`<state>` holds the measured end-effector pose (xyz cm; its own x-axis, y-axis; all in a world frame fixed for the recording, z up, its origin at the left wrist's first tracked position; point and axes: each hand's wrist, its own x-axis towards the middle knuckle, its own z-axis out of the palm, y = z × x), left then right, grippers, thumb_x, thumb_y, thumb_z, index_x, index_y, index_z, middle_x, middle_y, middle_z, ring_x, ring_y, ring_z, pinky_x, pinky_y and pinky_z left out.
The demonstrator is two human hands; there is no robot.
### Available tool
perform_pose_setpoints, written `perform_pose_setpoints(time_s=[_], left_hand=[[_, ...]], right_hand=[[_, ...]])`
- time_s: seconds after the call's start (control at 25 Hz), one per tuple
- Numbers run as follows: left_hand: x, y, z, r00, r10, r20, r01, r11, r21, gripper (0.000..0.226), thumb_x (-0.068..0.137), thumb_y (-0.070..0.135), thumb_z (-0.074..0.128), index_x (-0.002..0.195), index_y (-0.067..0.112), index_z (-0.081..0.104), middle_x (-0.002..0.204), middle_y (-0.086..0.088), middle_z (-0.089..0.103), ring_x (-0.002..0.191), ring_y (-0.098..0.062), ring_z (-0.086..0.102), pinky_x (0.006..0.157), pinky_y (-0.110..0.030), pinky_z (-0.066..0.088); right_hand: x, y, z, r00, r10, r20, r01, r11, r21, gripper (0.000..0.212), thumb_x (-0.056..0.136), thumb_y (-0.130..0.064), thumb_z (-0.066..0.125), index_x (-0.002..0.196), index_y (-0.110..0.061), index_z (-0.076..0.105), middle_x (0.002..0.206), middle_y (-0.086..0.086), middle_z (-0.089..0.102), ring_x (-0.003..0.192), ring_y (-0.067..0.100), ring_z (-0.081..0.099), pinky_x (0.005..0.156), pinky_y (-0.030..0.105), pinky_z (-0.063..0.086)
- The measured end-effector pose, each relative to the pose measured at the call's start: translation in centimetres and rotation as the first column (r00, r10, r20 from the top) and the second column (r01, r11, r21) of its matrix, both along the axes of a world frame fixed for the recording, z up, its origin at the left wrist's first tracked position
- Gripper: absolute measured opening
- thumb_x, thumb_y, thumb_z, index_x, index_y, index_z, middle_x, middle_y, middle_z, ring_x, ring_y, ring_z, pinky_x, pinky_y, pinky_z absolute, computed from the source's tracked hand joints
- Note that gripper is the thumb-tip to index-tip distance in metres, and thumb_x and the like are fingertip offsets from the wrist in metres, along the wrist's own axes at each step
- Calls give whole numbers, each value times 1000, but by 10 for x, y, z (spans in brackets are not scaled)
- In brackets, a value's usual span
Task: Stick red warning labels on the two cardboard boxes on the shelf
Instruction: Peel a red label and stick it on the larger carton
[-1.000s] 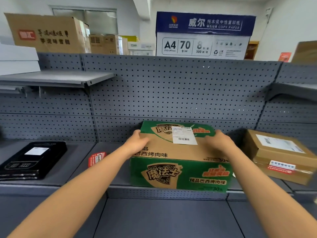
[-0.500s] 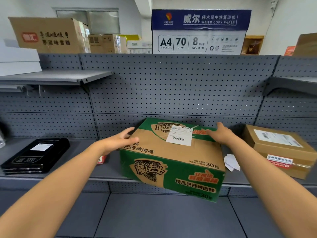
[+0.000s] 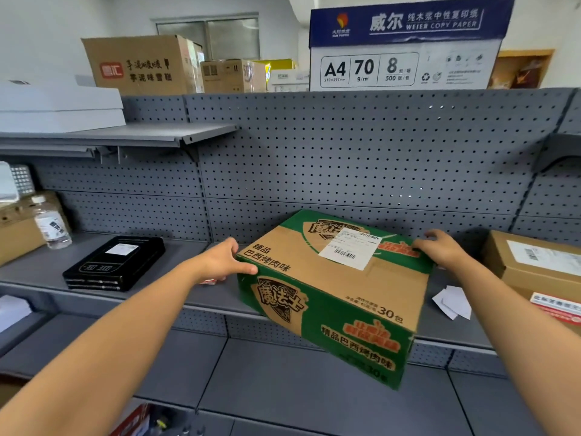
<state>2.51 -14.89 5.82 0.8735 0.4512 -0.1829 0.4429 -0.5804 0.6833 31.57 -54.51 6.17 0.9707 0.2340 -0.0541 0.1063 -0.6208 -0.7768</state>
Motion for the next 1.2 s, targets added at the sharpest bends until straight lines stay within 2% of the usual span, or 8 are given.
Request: perform_pose_setpoints(time_s=[0.16, 0.28, 0.44, 0.64, 0.76, 0.88, 1.04, 1.2], left_hand=[[-1, 2, 7, 997, 67, 35, -65, 997, -42, 49, 84, 35, 84, 83, 15, 39, 70, -12, 65, 52, -22, 56, 48, -33, 46], [9, -8, 5, 986, 120, 118, -96, 976, -193, 28, 95, 13, 72, 83, 10, 47, 98, -25, 75, 69, -25, 76, 61, -33, 64], [31, -29, -3, 942, 248, 227, -122, 881, -457, 5, 101, 0, 58, 103, 3, 55, 122, -32, 65, 91, -34, 75, 70, -32, 65], [49, -64, -2, 941, 171, 293, 78, 730, -679, 37, 101, 25, 61, 136, 13, 59, 143, -13, 60, 124, -29, 62, 103, -36, 52], [57, -85, -7, 967, 98, 233, 54, 819, -571, 57, 99, 41, 62, 152, 29, 45, 157, -3, 45, 145, -29, 41, 122, -49, 27], [64, -88, -12, 959, 135, 249, -6, 889, -458, 62, 99, 41, 61, 155, 37, 34, 157, -1, 43, 136, -23, 42, 116, -45, 24], [79, -75, -17, 958, 131, 257, 15, 867, -498, 71, 97, 48, 60, 159, 34, 28, 159, 1, 41, 143, -25, 40, 122, -50, 24], [97, -72, -17, 962, 117, 248, 37, 841, -540, 58, 101, 39, 56, 154, 26, 37, 134, -6, 64, 115, -26, 65, 103, -47, 51]], right_hand=[[-17, -10, 1, 1000, -5, 12, 6, 996, -87, 37, 97, -39, 57, 111, -6, 64, 115, 19, 65, 102, 33, 62, 93, 44, 48], [-26, -24, -3, 995, -26, -92, 17, 995, -98, 57, 89, -55, 54, 116, -6, 66, 112, 16, 69, 99, 34, 66, 89, 43, 54], [-53, -34, 5, 994, -12, -106, -3, 991, -136, 51, 96, -55, 54, 105, -6, 67, 103, 13, 71, 93, 30, 69, 96, 43, 54], [-80, -39, 16, 980, 47, -192, -67, 993, -99, 41, 99, -46, 59, 102, -7, 71, 86, 11, 80, 78, 27, 78, 79, 35, 61], [-89, -43, 18, 975, 87, -207, -110, 989, -102, 40, 100, -47, 59, 108, -10, 71, 92, 9, 80, 83, 27, 78, 86, 38, 60], [-97, -40, 17, 969, 122, -214, -153, 979, -132, 46, 99, -58, 53, 113, -18, 71, 101, 4, 78, 92, 26, 76, 88, 40, 59], [-98, -29, 13, 970, 127, -210, -137, 990, -36, 45, 100, -59, 51, 120, -23, 70, 100, 1, 79, 82, 17, 77, 61, 26, 52], [-83, -10, 3, 979, 118, -166, -113, 993, 40, 49, 101, -54, 53, 135, -21, 62, 107, 3, 77, 88, 21, 76, 67, 30, 56]])
